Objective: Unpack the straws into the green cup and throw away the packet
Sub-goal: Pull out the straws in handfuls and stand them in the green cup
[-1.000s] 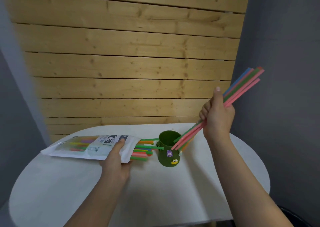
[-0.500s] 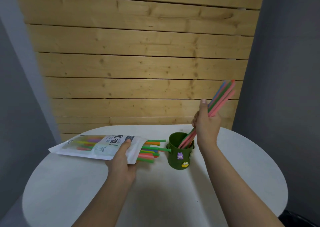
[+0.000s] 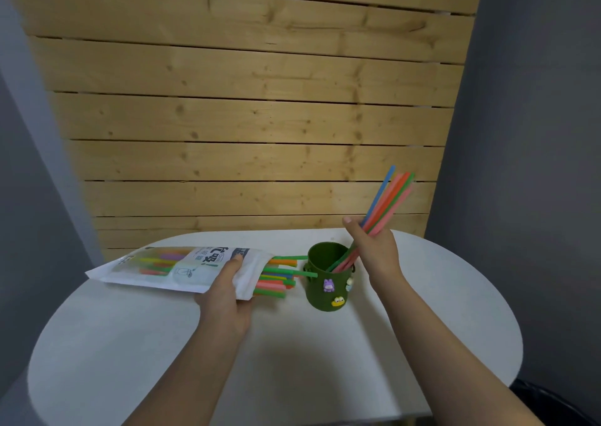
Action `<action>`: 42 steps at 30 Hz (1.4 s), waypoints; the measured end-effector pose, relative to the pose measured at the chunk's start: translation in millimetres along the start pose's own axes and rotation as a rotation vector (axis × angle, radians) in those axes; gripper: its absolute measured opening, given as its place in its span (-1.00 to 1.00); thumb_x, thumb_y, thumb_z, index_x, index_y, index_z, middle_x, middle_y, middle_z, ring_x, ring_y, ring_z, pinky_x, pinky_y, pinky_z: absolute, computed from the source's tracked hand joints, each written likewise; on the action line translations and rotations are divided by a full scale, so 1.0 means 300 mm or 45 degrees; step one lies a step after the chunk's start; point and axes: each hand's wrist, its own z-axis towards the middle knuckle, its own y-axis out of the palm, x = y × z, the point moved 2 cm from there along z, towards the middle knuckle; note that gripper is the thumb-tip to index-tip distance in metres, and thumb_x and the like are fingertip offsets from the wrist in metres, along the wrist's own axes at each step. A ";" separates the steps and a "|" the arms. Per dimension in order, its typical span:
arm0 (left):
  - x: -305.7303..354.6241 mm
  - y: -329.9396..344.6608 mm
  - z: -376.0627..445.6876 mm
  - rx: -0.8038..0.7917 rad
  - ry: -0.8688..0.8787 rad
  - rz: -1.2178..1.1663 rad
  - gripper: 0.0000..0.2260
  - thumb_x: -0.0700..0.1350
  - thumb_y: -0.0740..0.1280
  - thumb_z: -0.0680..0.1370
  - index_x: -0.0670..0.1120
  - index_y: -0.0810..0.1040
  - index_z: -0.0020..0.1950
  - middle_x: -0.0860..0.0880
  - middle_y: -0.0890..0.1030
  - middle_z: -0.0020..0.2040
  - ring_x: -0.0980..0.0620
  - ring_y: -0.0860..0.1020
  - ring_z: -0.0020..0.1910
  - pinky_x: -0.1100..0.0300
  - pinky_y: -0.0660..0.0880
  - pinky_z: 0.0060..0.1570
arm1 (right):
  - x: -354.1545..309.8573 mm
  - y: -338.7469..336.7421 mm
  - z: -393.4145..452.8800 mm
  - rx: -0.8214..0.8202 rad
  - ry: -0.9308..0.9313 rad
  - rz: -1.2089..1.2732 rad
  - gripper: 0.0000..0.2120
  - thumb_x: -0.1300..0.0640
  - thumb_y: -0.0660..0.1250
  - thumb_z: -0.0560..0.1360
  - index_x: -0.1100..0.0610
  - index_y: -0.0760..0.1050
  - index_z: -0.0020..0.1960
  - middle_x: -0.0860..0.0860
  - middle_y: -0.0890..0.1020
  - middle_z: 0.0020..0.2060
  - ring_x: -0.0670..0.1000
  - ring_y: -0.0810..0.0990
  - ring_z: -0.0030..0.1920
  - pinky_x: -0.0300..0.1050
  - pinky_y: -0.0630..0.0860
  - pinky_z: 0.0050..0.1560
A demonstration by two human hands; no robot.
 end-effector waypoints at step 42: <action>-0.049 0.019 -0.113 -0.039 0.008 0.088 -0.45 -0.26 0.39 0.52 -0.06 0.32 0.47 -0.16 0.54 0.35 -0.16 0.54 0.30 -0.13 0.53 0.17 | -0.003 0.029 -0.290 -0.281 -0.086 -0.163 -0.92 0.13 0.34 0.50 0.12 0.59 -0.06 -0.04 0.59 -0.39 -0.21 0.57 -0.39 -0.38 0.49 -0.34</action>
